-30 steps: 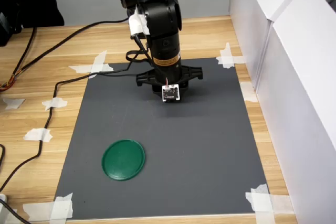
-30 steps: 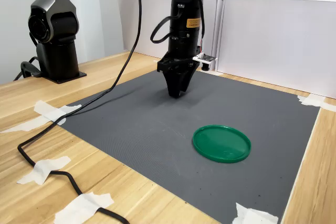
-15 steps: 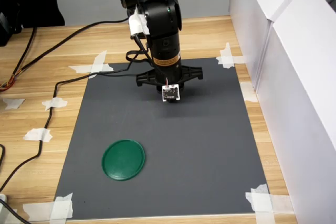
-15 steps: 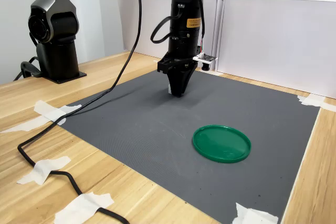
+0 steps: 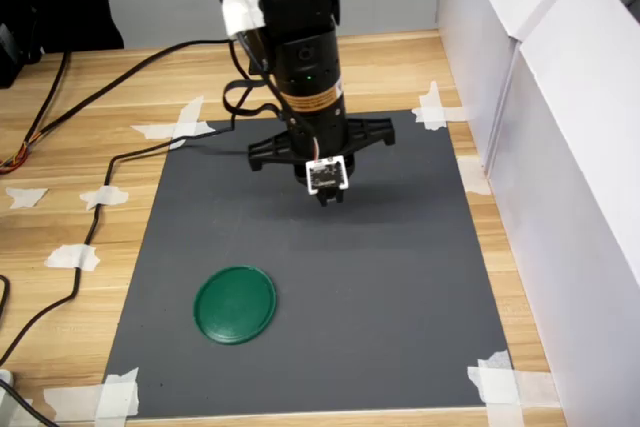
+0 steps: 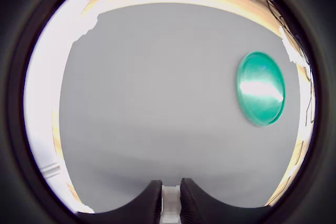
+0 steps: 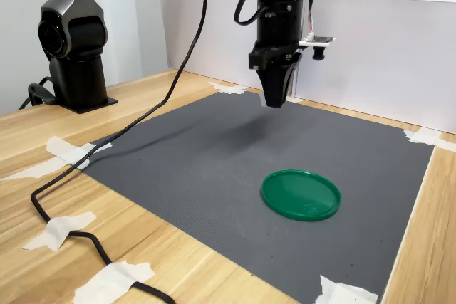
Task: Grasp a white terminal and put it on the green lid.
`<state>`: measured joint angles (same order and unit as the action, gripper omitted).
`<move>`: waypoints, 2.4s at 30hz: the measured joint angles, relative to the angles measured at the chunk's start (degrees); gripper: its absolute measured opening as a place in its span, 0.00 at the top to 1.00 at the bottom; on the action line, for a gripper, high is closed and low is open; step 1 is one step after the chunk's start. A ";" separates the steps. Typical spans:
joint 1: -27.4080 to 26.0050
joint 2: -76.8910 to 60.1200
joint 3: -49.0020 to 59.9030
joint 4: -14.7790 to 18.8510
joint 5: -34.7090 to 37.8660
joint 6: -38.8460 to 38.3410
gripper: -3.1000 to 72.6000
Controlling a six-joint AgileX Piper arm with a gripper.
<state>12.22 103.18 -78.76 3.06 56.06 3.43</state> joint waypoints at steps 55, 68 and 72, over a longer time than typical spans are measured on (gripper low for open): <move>-13.55 -0.20 -9.76 -0.99 -6.93 -14.40 0.24; -13.29 -50.72 40.85 -1.09 -47.13 -14.27 0.88; -13.29 -67.35 51.65 -0.94 -51.31 -13.17 0.96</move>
<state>-1.07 35.83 -27.12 2.13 4.75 -9.73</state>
